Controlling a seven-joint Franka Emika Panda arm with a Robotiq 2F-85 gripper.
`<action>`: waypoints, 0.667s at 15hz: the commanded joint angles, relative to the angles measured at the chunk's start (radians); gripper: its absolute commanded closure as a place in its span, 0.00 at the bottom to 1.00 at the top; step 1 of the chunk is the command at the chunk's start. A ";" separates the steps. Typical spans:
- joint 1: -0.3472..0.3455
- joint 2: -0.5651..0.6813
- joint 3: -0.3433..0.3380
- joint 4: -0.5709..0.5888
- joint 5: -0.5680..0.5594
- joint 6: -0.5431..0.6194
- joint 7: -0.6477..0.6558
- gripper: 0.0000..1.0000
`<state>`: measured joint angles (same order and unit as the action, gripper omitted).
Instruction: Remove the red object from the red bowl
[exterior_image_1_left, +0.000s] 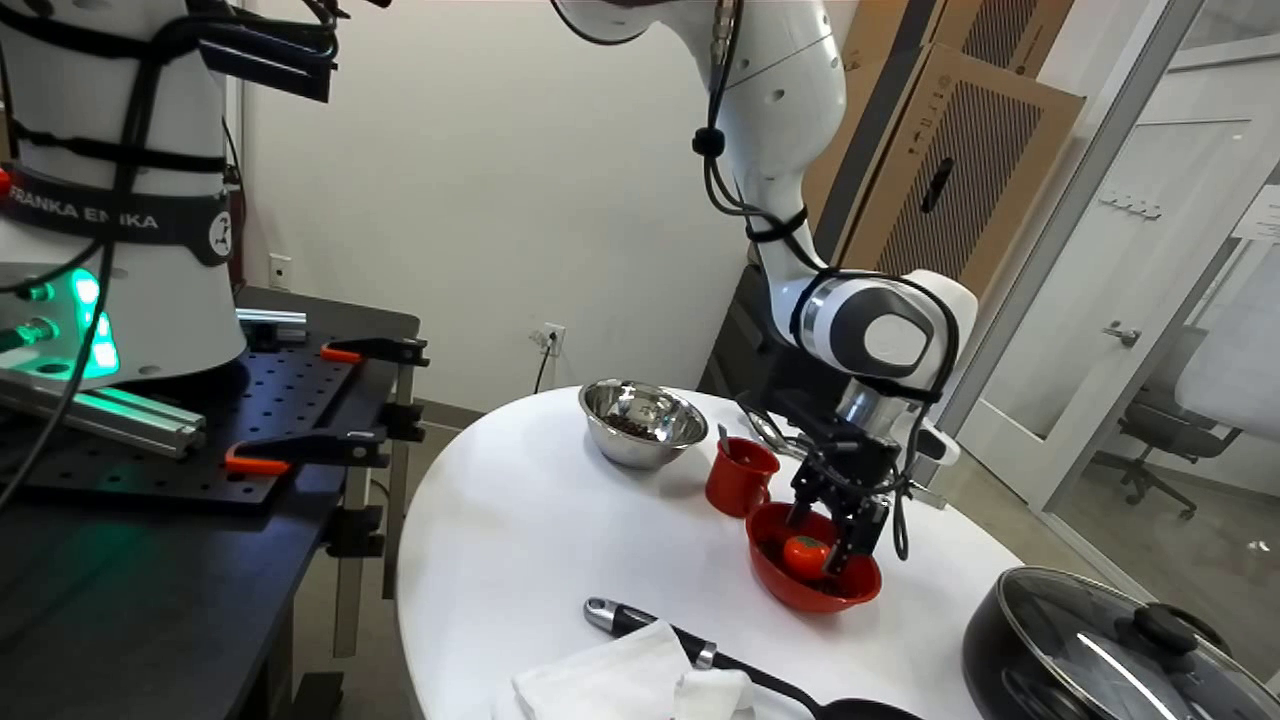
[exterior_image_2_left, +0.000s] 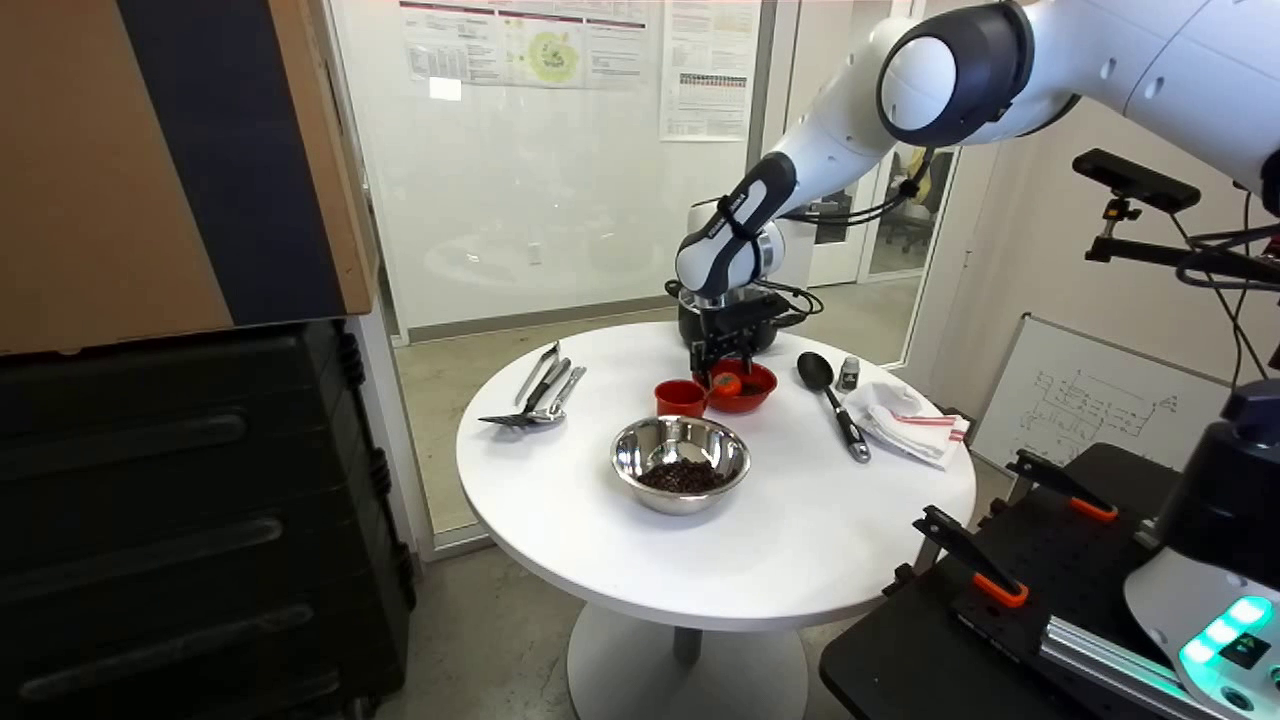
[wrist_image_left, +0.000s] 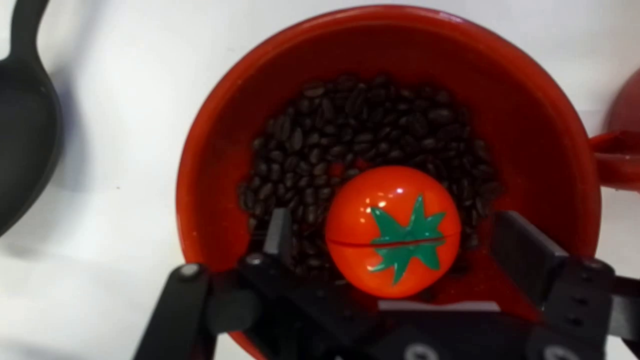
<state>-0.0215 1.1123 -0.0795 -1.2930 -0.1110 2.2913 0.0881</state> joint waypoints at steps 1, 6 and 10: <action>-0.003 0.017 -0.005 0.030 0.020 -0.021 0.011 0.00; -0.007 0.020 -0.006 0.033 0.021 -0.025 0.016 0.39; -0.007 0.019 -0.006 0.035 0.022 -0.028 0.019 0.61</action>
<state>-0.0303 1.1156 -0.0823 -1.2894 -0.1085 2.2902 0.0981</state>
